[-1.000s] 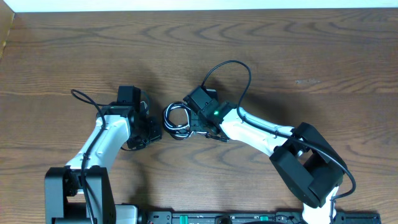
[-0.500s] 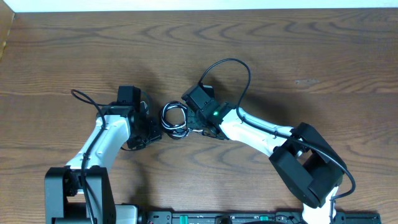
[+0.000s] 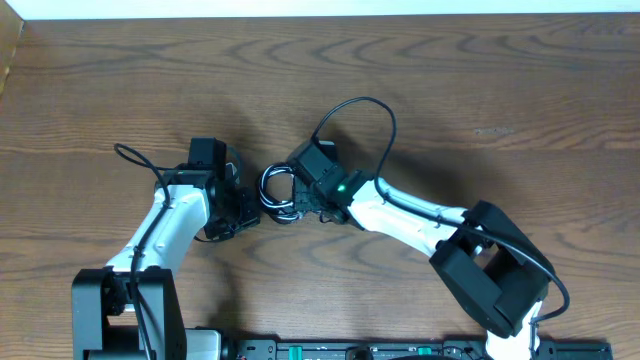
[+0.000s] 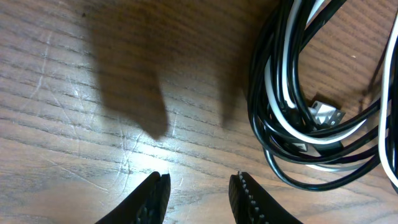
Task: Untangle cables
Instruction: 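Close the right gripper on the cable strands and lift slightly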
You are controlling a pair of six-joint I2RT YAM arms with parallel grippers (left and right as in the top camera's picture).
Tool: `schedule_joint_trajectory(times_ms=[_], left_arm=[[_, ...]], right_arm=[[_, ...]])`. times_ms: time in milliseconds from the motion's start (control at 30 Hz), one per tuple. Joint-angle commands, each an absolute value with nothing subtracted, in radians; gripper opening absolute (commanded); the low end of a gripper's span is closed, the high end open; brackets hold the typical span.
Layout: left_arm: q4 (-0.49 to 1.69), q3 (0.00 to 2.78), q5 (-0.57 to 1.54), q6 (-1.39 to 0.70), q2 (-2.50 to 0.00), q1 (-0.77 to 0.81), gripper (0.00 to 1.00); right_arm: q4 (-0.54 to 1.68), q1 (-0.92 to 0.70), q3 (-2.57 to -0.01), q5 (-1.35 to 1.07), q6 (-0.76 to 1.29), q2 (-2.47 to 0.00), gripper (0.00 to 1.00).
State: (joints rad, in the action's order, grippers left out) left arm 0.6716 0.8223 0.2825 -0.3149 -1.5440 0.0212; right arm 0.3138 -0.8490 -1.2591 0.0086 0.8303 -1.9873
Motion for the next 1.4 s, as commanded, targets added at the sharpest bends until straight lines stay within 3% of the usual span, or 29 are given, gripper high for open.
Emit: schedule_joint_trajectory(times_ms=[0, 433, 533, 767, 1000, 1133, 1167, 1267, 1367], left_arm=[[0.672, 0.81, 0.276, -0.319, -1.55, 0.016, 0.37], [0.672, 0.81, 0.276, -0.32, -1.55, 0.016, 0.37], [0.671, 0.81, 0.276, -0.319, -1.55, 0.016, 0.37], [0.671, 0.81, 0.276, -0.32, -1.55, 0.016, 0.37], [0.671, 0.81, 0.276, -0.32, -1.55, 0.016, 0.37], [0.671, 0.81, 0.276, -0.32, -1.55, 0.016, 0.37], [0.671, 0.81, 0.276, -0.32, -1.55, 0.016, 0.37], [0.671, 0.81, 0.276, -0.32, -1.55, 0.016, 0.37], [0.671, 0.81, 0.276, -0.32, -1.55, 0.016, 0.37]], right_arm=[[0.318, -0.859, -1.253, 0.024, 0.833, -1.994, 0.26], [0.334, -0.859, -1.253, 0.023, 0.833, -1.994, 0.14], [0.34, -0.859, -1.253, 0.013, 0.795, -1.994, 0.01], [0.347, -0.787, -1.273, -0.162, 0.643, -1.994, 0.01], [0.556, -0.673, -1.387, -0.358, 0.487, -1.994, 0.01], [0.567, -0.653, -1.407, -0.44, 0.433, -1.994, 0.02], [0.567, -0.653, -1.407, -0.434, 0.433, -1.994, 0.07], [0.58, -0.657, -1.406, -0.416, 0.432, -1.994, 0.38], [0.591, -0.671, -1.406, -0.393, 0.433, -1.997, 0.56]])
